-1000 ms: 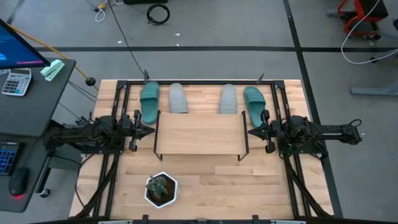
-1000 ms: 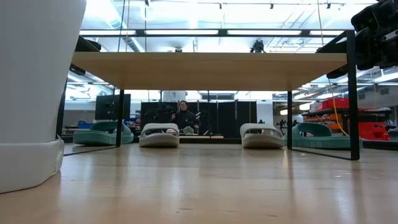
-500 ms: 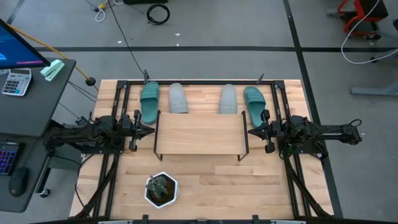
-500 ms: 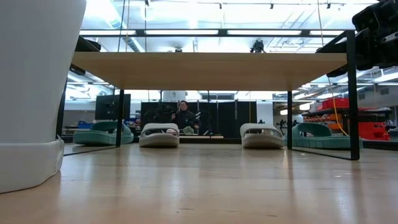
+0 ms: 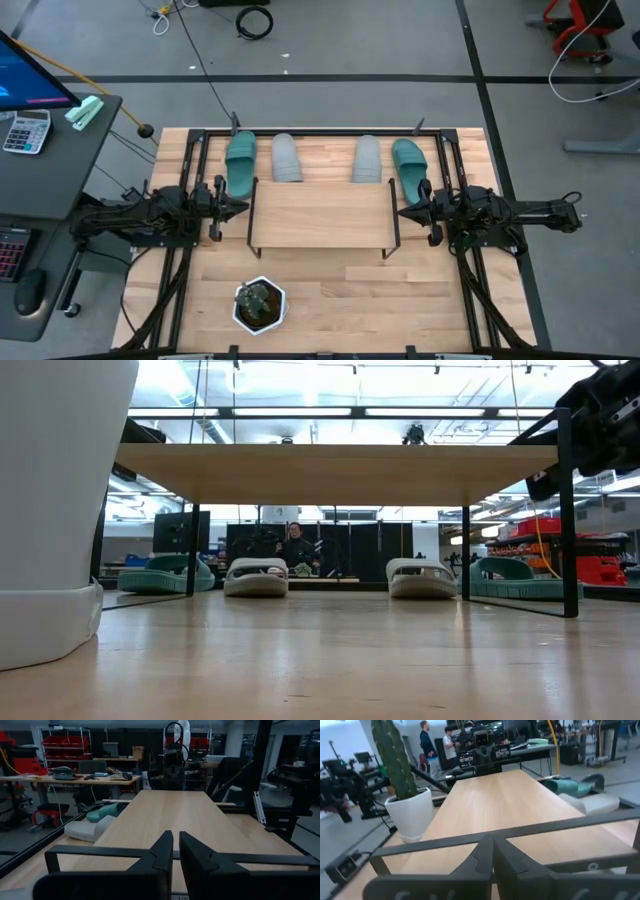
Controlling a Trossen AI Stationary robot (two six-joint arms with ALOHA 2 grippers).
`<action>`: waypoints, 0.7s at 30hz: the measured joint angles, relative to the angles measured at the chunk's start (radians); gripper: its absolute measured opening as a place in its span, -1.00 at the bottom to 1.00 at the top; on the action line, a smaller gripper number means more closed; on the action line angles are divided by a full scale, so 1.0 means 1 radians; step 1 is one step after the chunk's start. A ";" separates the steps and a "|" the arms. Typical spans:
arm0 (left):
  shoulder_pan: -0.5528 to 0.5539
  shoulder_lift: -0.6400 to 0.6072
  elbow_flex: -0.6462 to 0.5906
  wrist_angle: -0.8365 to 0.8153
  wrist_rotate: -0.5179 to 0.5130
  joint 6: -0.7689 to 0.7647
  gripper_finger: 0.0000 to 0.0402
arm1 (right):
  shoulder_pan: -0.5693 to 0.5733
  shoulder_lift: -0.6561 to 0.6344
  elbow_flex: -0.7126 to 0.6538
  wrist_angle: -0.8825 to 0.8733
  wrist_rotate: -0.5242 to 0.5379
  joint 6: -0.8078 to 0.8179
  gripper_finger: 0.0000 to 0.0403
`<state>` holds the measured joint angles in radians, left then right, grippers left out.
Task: Pick and place slides into the shelf
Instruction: Put the right green slide on the shelf
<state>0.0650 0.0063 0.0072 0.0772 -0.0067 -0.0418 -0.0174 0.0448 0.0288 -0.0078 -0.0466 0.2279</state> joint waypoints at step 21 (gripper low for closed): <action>0.001 0.000 0.004 0.320 -0.313 -0.755 -0.76 | 0.000 0.001 0.000 0.375 0.408 0.625 -0.93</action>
<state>0.0662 0.0063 0.0115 0.3969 -0.3198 -0.7967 -0.0177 0.0454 0.0288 0.3675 0.3614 0.8532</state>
